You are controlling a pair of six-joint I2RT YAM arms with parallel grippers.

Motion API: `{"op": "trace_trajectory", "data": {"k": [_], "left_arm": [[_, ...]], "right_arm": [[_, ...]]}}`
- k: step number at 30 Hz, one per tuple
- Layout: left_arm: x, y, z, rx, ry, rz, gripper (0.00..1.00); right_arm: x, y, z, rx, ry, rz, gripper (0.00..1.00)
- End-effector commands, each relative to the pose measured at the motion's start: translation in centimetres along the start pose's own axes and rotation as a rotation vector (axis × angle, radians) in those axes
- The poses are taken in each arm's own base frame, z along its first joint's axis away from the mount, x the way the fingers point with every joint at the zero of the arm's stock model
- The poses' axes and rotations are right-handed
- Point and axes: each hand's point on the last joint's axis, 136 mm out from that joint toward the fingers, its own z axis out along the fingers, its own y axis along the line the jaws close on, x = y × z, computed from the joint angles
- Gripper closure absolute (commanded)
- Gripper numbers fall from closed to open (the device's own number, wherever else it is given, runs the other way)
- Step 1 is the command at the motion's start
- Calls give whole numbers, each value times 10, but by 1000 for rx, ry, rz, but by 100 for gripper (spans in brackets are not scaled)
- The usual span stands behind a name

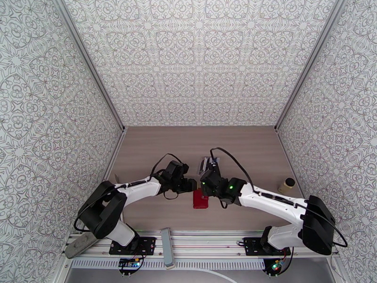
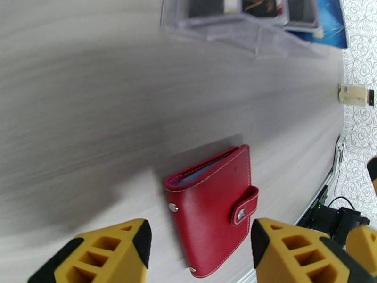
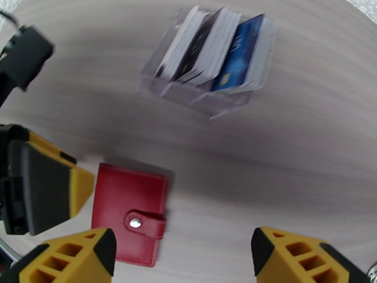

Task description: Put the credit cards into the card holder

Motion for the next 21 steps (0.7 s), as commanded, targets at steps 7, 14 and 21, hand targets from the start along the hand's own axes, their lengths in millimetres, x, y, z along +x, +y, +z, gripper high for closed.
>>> {"op": "trace_trajectory", "data": {"k": [7,14,21], "left_arm": [[10,-5,16,27,78,-28,46],[15,3,24,-9,103,-37,52],[18,12,28,-39,113,-57,61]], "right_arm": [[10,26,5,-33,32,-2,33],[23,43,17,-42,64,-39,45],[36,49,33,-37,109,-44,50]]}}
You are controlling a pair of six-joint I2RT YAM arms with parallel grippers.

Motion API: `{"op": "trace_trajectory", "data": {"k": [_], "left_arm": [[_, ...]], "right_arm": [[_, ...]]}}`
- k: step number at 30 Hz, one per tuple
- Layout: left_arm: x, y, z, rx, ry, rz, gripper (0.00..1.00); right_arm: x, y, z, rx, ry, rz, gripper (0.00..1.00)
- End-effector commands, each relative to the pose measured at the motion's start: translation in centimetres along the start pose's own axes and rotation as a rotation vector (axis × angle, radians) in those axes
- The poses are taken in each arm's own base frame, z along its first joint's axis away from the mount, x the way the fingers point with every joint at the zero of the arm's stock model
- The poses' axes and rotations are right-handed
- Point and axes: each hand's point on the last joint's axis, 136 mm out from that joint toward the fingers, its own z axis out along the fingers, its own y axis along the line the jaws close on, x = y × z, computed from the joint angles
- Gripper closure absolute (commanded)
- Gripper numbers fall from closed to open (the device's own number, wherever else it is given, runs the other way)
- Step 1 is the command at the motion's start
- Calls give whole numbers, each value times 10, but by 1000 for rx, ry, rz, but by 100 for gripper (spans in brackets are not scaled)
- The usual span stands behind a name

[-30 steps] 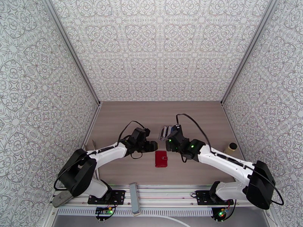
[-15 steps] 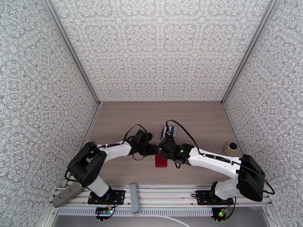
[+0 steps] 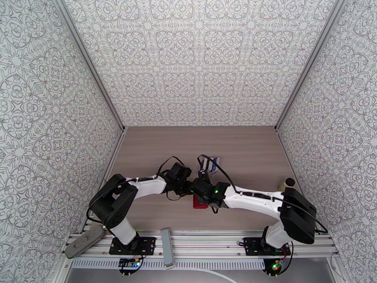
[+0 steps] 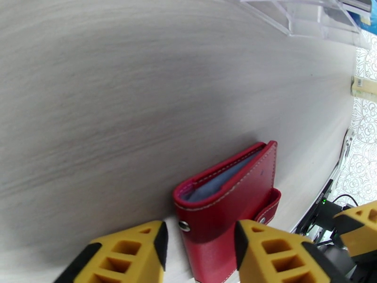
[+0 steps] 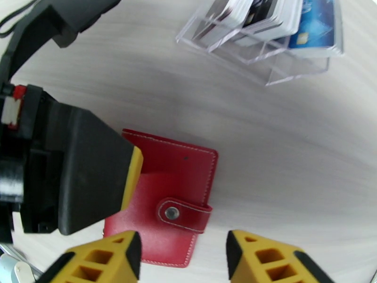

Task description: Put the credit cards into the card holder

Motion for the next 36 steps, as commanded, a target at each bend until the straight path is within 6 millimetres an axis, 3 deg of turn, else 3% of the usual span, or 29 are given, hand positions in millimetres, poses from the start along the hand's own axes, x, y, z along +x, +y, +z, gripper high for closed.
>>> {"op": "trace_trajectory", "data": {"k": [1,20,36], "left_arm": [[6,5,8,-25,35,-22,62],[16,13,14,-3,44,-92,69],[20,21,15,-24,44,-126,70]], "right_arm": [[-2,14,4,-30,9,17,50],[11,22,37,17,69,19,55],[21,10,43,79,96,34,60]]}}
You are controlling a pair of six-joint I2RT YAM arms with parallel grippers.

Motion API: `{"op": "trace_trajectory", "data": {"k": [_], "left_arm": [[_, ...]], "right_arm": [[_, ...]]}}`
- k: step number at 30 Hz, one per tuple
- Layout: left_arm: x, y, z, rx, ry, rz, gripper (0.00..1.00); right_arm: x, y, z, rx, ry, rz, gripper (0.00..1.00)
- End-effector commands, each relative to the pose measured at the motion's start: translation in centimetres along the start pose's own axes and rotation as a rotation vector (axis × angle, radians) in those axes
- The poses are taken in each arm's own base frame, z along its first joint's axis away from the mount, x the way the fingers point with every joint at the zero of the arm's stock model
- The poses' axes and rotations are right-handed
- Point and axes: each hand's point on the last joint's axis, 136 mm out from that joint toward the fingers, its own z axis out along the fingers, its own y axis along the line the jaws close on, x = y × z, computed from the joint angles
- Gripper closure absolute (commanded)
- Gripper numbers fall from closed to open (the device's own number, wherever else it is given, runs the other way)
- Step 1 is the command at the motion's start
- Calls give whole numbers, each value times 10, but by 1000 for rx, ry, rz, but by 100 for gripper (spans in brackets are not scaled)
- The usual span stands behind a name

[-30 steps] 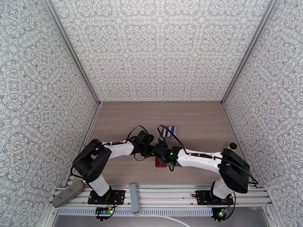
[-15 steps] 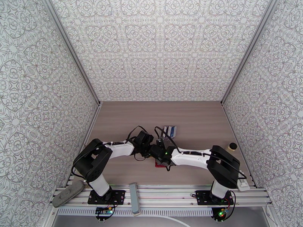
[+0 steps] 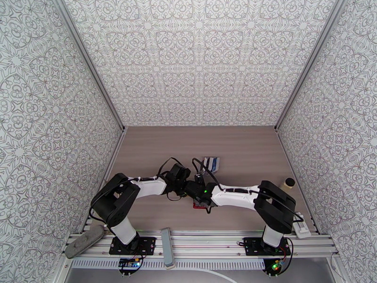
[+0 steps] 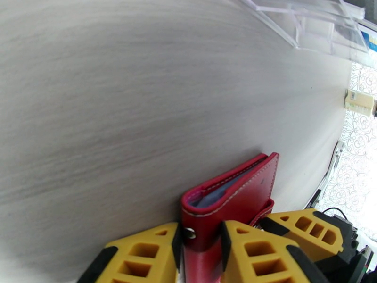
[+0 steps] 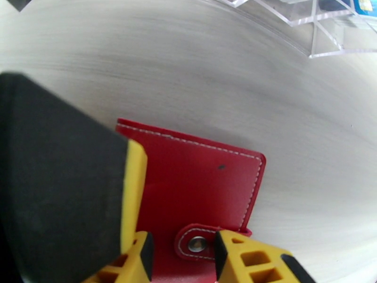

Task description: Put the credit cards into the card holder

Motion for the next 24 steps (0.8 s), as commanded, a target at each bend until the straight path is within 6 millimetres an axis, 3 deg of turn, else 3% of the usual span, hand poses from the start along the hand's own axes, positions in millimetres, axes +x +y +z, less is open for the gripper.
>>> {"op": "trace_trajectory", "data": {"k": [1,24], "left_arm": [[20,24,8,-68,56,-45,71],[24,36,7,-99,62,-77,75]], "right_arm": [[0,-1,1,27,-1,18,60],[9,-10,9,83,27,10,74]]}}
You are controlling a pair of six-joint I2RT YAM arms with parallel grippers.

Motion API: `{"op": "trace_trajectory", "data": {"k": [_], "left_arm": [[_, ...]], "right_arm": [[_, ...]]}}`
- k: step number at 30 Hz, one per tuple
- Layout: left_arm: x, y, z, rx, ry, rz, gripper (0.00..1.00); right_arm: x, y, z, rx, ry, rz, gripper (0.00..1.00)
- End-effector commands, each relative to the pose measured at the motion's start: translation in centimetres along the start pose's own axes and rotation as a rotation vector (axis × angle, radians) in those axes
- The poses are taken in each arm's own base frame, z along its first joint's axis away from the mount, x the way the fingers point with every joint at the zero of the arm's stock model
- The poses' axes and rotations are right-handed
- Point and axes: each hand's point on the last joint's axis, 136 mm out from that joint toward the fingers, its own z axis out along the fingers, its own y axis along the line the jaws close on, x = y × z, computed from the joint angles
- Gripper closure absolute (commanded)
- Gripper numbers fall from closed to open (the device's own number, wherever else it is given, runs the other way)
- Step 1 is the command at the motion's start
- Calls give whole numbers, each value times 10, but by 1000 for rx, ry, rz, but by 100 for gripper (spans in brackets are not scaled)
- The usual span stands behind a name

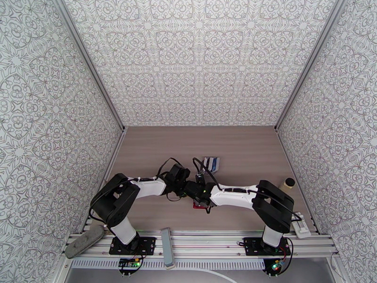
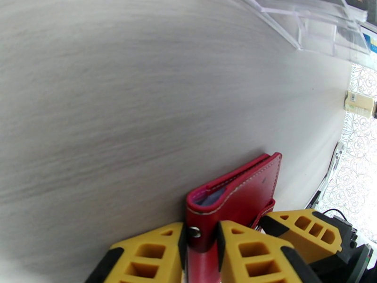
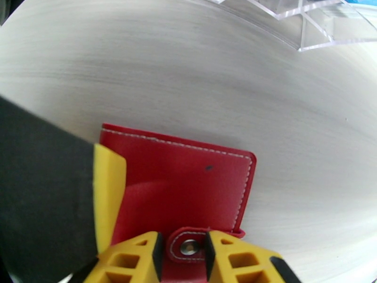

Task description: Put the credit cards into the card holder

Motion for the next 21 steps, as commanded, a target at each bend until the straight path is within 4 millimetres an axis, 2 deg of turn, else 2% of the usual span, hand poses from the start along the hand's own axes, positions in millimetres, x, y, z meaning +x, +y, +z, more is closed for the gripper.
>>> {"op": "trace_trajectory", "data": {"k": [1,11,16,21], "left_arm": [[24,34,6,-102,67,-72,75],[26,38,6,-108,68,-80,76],[26,39,6,-112,66,-81,76],[26,39,6,-113,67,-83,76]], "right_arm": [[9,-6,7,50,30,-14,77],[7,-11,5,69,16,-16,79],[7,-13,4,75,12,-15,86],[6,-14,2,77,6,-13,88]]}}
